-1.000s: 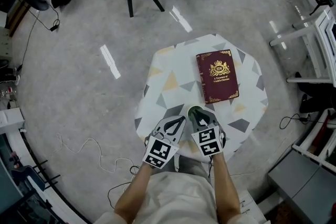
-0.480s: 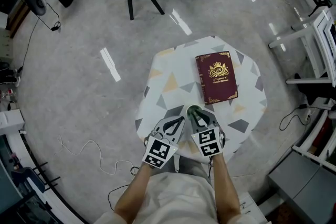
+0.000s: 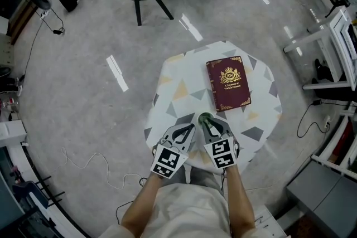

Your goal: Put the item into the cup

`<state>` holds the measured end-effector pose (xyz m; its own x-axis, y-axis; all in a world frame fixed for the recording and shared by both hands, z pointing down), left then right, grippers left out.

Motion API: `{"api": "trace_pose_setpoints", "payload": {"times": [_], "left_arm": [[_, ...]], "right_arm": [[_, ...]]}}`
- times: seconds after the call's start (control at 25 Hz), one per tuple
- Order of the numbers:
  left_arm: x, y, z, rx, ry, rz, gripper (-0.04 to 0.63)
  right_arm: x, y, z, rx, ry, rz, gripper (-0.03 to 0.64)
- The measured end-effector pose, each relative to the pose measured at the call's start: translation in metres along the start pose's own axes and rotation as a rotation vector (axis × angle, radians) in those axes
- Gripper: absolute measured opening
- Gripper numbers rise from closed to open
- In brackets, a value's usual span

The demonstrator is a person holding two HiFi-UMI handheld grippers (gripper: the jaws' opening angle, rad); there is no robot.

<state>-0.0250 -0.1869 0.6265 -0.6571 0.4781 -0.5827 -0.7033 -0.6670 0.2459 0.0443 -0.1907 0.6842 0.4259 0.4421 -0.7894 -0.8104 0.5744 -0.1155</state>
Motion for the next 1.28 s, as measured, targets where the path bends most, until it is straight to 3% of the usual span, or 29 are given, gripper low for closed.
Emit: {"api": "trace_pose_setpoints", "payload": {"times": [0.44,1.28], "left_arm": [[0.012,-0.001,-0.013,-0.041,-0.018,0.01,0.011],[0.068,-0.019,-0.066,-0.195,-0.124,0.098,0.011]], "right_arm": [[0.034,-0.001,-0.015,-0.023,-0.11,0.034,0.066],[0.15,0.017,-0.05,-0.093,-0.404,0.224,0.051]]}}
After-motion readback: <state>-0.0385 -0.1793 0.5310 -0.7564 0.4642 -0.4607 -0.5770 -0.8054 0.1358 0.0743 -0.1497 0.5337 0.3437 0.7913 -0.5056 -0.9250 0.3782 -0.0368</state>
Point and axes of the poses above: the fingertips, and each gripper's own axes: x backward along the fingers, y to its left, z out of its underside, the point moved 2 cm from there along x, backward along the fingers, and after that the axes turned 4 degrees about y, right-handed, at the moved point
